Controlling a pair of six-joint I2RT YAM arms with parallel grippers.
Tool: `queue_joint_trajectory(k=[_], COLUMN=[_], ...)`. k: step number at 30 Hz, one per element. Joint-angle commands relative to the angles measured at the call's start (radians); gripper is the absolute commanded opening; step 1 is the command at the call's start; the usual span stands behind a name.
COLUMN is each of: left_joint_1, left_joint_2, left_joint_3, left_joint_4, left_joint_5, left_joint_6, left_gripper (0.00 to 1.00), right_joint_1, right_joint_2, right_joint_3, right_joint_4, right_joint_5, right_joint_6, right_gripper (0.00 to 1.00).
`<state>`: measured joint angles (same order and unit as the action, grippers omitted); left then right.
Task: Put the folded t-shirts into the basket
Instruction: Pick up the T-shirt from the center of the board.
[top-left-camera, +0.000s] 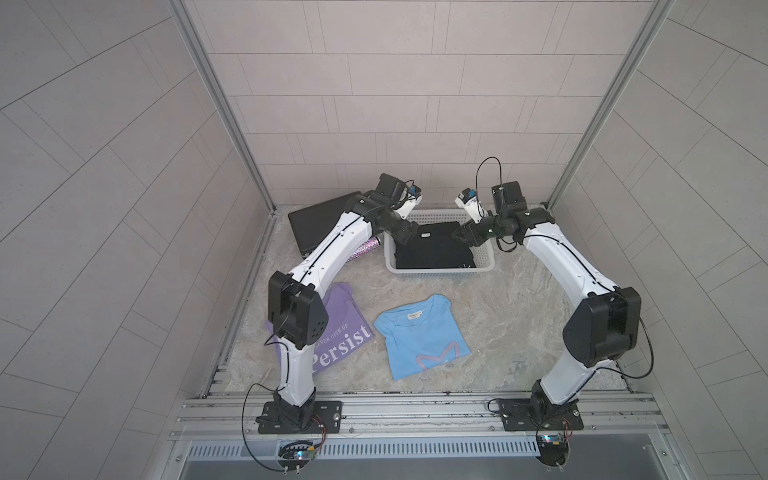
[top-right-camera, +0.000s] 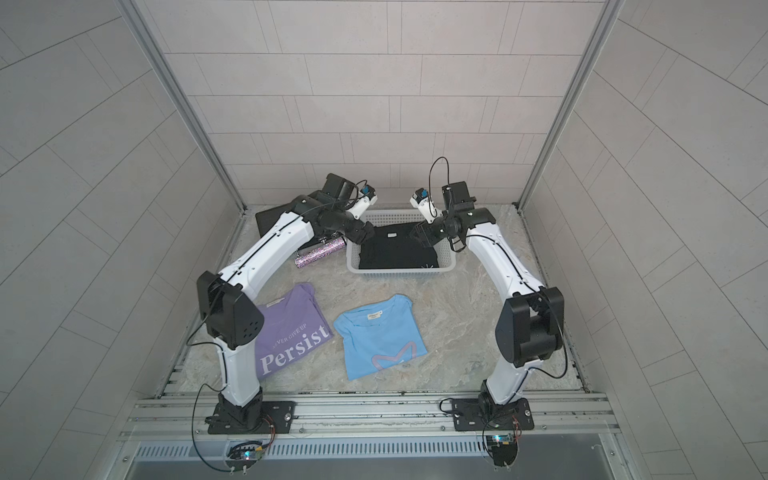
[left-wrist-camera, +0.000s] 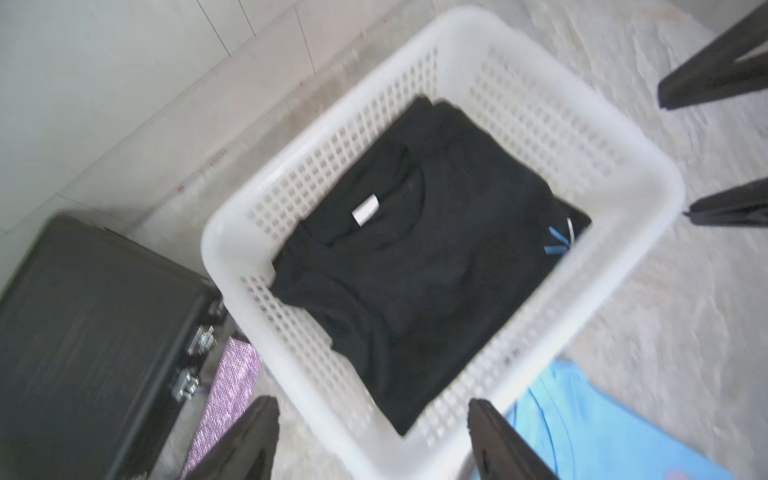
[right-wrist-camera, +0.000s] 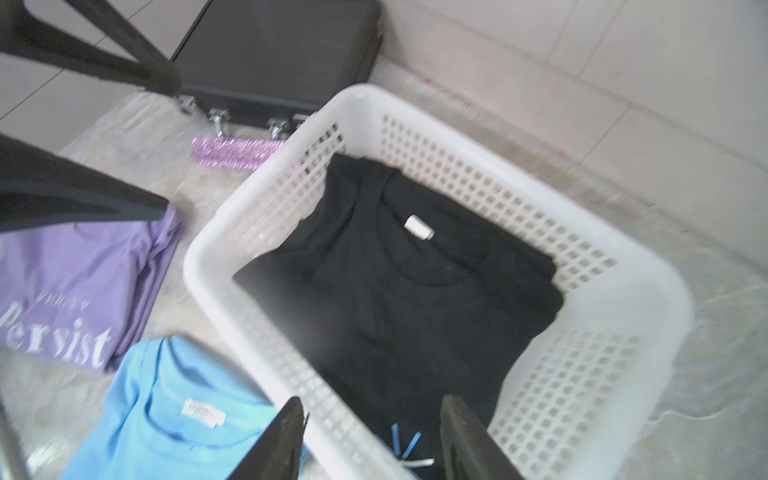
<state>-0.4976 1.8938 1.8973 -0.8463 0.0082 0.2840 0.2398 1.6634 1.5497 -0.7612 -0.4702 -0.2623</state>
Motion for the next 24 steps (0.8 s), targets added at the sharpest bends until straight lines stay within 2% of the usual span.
queue_joint_trajectory(k=[1,6,11,15,20,24], left_joint_1=[0.004,0.003,0.003,0.002,0.002,0.002], left_joint_2=[-0.145,-0.365,-0.483,-0.474,-0.415,-0.374], left_joint_3=[-0.195,-0.516,-0.753,-0.864,-0.916,-0.969], left_joint_4=[-0.041,0.015,0.076,0.135,0.193,0.278], left_joint_5=[0.08,0.163,0.222,0.305,0.299,0.321], left_joint_6=[0.018,0.01,0.013,-0.031,-0.078,-0.138], left_gripper=[0.77,0.83,0.85,0.81,0.78,0.77], right_joint_1=[0.036,0.092,0.164,0.219,0.249,0.258], right_joint_2=[-0.087,-0.186,-0.204,-0.171,-0.093,-0.05], right_joint_3=[-0.109,-0.278,-0.418,-0.522,-0.507,-0.517], right_joint_4=[-0.078,-0.09,-0.014,0.137,0.169,0.199], right_joint_5=[-0.085,-0.09,-0.043,0.032,0.157,0.194], right_joint_6=[-0.079,-0.112,-0.086,-0.015,0.004,0.001], right_gripper=[0.59,0.66,0.72,0.72,0.72,0.72])
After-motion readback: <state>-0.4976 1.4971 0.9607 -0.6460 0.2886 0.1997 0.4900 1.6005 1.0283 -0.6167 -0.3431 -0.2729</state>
